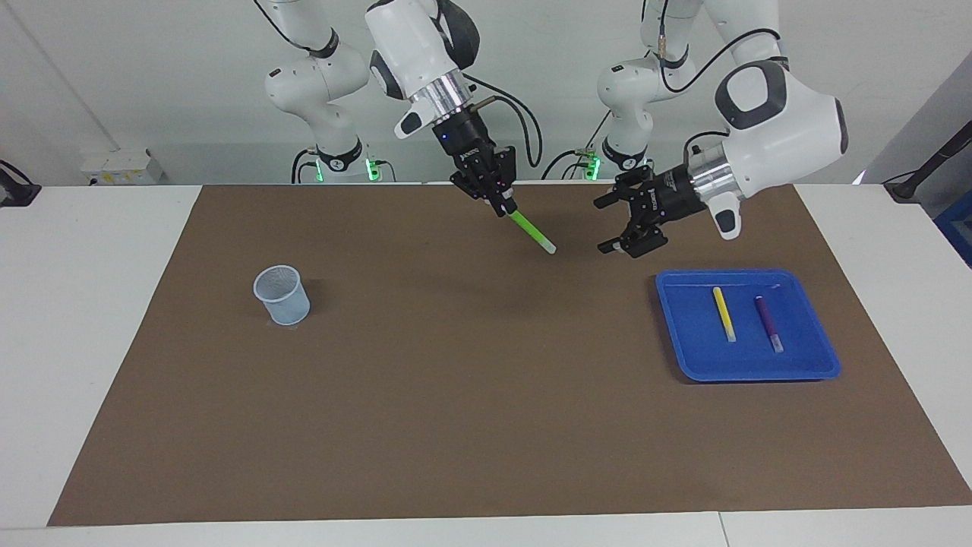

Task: Right arm passes pens to left for tray arrangement
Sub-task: 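Bring the green pen toward the left gripper while the left gripper approaches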

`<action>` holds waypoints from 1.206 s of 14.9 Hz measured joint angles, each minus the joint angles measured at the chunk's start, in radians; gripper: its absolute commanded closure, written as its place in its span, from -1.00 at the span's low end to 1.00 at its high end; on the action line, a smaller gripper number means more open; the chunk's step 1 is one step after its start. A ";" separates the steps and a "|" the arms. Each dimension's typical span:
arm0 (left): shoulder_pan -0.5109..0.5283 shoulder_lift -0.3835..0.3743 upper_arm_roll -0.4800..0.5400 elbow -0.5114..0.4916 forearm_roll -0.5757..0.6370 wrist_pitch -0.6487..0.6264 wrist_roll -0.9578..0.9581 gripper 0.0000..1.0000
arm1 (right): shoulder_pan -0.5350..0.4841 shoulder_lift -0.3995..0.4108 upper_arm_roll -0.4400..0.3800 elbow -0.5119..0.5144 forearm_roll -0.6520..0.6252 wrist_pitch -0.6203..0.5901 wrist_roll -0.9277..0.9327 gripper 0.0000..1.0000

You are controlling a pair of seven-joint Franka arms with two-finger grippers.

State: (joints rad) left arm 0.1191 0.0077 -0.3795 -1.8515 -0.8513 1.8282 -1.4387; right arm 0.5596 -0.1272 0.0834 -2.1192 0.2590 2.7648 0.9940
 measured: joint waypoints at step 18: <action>-0.165 -0.036 0.004 -0.091 -0.072 0.264 -0.029 -0.49 | 0.001 0.000 0.001 0.000 0.000 0.011 -0.021 1.00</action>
State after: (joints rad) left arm -0.0464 -0.0280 -0.3757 -1.9428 -0.9229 2.0918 -1.4681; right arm 0.5603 -0.1273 0.0847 -2.1192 0.2590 2.7757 0.9729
